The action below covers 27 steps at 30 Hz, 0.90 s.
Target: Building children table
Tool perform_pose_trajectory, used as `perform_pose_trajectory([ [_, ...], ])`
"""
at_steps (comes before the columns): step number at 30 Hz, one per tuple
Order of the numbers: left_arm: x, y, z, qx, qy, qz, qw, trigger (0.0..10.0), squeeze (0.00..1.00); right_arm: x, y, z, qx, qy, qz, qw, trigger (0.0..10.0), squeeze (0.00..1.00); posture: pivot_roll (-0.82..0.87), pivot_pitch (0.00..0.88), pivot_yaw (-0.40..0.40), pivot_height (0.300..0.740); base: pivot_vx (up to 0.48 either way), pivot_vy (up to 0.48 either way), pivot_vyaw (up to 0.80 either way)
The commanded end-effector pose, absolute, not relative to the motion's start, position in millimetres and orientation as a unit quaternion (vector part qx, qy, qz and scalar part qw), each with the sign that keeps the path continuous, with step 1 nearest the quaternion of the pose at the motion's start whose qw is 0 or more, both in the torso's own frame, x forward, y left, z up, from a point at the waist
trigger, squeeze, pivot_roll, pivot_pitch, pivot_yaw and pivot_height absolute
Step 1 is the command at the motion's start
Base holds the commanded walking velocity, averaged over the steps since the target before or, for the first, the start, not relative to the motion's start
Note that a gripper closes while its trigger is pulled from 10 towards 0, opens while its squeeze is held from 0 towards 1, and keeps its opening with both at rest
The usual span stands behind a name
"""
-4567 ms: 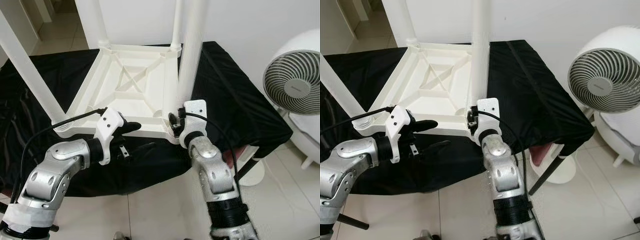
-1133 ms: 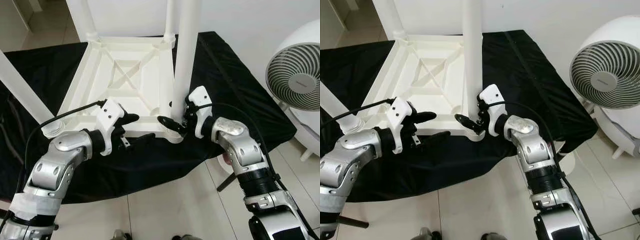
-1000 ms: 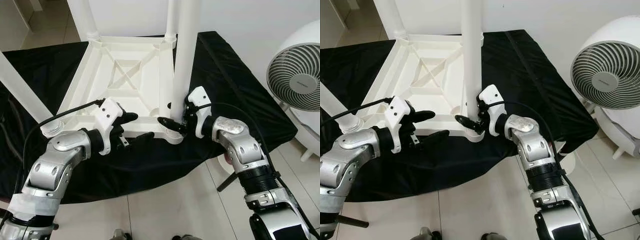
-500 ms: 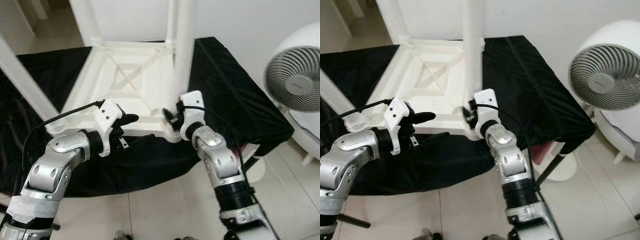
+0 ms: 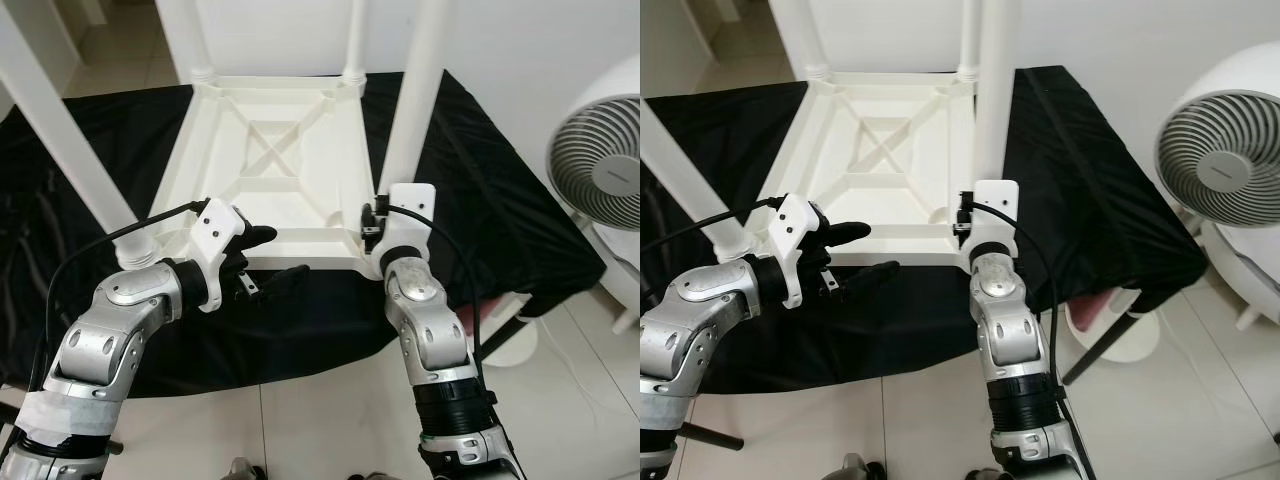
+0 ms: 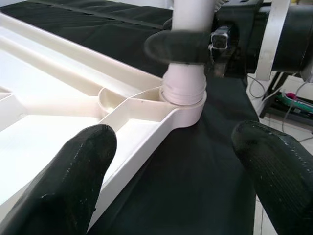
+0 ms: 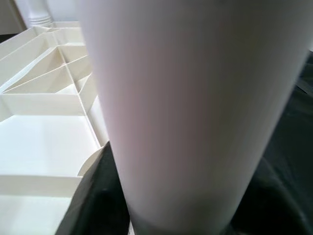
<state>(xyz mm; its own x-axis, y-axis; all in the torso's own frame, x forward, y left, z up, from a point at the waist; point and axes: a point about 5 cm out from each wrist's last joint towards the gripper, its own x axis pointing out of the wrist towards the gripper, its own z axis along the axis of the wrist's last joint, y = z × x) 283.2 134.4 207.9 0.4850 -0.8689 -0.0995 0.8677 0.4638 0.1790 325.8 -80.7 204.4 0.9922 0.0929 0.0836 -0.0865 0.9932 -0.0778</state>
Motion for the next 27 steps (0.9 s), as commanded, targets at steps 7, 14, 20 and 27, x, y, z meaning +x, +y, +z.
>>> perform_pose_trajectory([
  [7,282.4,138.0,204.2,0.102,0.006,-0.484,0.869,10.0,0.0,325.1,-75.3,211.0,-0.114,-0.058,0.251,0.96,10.0,0.0,-0.05,0.115,0.04,0.74,0.0,0.0,0.0],
  [14,281.7,137.4,203.8,0.101,0.006,-0.485,0.868,10.0,0.0,320.0,-82.2,212.7,-0.196,-0.055,0.416,0.886,10.0,0.0,-0.05,0.115,0.04,0.74,0.0,0.0,0.0],
  [20,281.5,137.2,203.8,0.101,0.006,-0.486,0.868,10.0,0.0,326.1,-82.7,209.6,-0.2,-0.025,0.461,0.864,10.0,0.0,-0.04,0.106,0.038,0.74,0.0,0.0,0.0],
  [27,279.8,140.5,204.1,0.102,0.007,-0.481,0.871,10.0,0.0,332.0,-76.4,201.2,-0.167,0.002,0.489,0.856,0.0,0.0,-0.03,0.1,0.034,0.74,0.0,0.0,0.0],
])
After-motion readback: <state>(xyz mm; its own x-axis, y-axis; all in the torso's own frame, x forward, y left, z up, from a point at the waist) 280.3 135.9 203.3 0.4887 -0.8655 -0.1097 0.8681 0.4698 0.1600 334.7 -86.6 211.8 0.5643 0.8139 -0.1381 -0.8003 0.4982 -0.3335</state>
